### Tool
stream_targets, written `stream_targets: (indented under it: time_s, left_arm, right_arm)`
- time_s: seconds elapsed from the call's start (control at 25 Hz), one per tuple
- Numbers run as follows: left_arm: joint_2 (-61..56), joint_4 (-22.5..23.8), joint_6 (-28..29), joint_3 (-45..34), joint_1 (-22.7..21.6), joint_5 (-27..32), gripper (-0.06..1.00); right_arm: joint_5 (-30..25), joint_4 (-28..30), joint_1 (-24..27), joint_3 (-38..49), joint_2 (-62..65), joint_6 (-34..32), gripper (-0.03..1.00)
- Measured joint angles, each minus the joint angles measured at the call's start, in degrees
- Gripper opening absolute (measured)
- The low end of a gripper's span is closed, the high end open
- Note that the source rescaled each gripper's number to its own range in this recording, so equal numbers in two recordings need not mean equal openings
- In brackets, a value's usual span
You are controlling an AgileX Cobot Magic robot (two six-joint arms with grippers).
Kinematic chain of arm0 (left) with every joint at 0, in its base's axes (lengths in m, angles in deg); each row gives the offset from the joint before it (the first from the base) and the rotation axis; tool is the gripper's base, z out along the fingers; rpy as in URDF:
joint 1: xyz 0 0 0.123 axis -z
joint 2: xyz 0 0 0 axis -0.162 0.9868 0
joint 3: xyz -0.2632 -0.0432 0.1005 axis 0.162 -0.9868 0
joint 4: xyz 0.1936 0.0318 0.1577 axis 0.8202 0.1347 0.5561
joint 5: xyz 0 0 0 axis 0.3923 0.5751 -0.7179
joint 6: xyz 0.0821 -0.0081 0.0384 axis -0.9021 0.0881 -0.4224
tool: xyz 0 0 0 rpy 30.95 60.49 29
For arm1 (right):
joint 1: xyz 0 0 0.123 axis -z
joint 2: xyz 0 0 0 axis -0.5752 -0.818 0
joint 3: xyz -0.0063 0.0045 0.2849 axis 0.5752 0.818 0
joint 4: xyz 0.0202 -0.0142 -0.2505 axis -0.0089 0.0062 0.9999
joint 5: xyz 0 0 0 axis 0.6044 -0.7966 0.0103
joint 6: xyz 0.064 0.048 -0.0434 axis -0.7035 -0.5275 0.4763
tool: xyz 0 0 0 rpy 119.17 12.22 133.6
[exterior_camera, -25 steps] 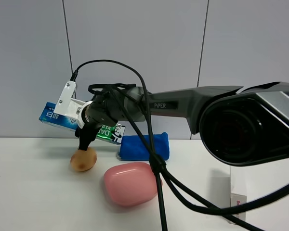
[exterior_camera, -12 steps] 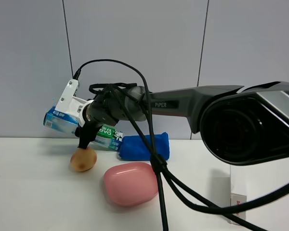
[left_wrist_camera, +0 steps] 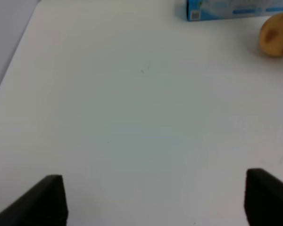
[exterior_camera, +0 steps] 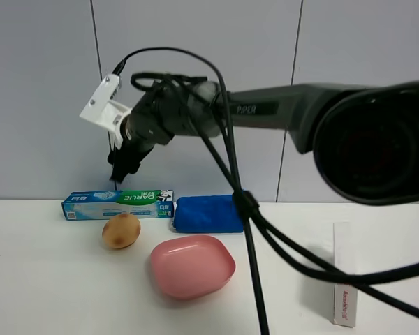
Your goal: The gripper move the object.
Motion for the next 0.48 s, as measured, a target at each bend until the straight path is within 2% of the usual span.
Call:
stream_targets:
  time_s: [0.16, 0.2, 0.24, 0.4, 0.48]
  left_arm:
    - [0.00, 0.00, 0.00, 0.00, 0.00, 0.00, 1.00]
    - [0.00, 0.00, 0.00, 0.00, 0.00, 0.00, 1.00]
    - [0.00, 0.00, 0.00, 0.00, 0.00, 0.00, 1.00]
    - [0.00, 0.00, 0.00, 0.00, 0.00, 0.00, 1.00]
    - [0.00, 0.00, 0.00, 0.00, 0.00, 0.00, 1.00]
  right_arm:
    - [-8.43, -6.27, -1.17, 0.00, 7.72, -4.59, 0.16]
    - [-10.64, -7.70, -1.44, 0.00, 10.00, -5.72, 0.19]
    - [-13.42, -8.43, -1.60, 0.00, 11.89, -6.63, 0.25]
    - [-23.91, -9.18, -2.22, -0.05, 20.03, -10.02, 0.67]
    - [-28.83, -9.23, -2.28, -0.05, 23.62, -10.47, 0.77]
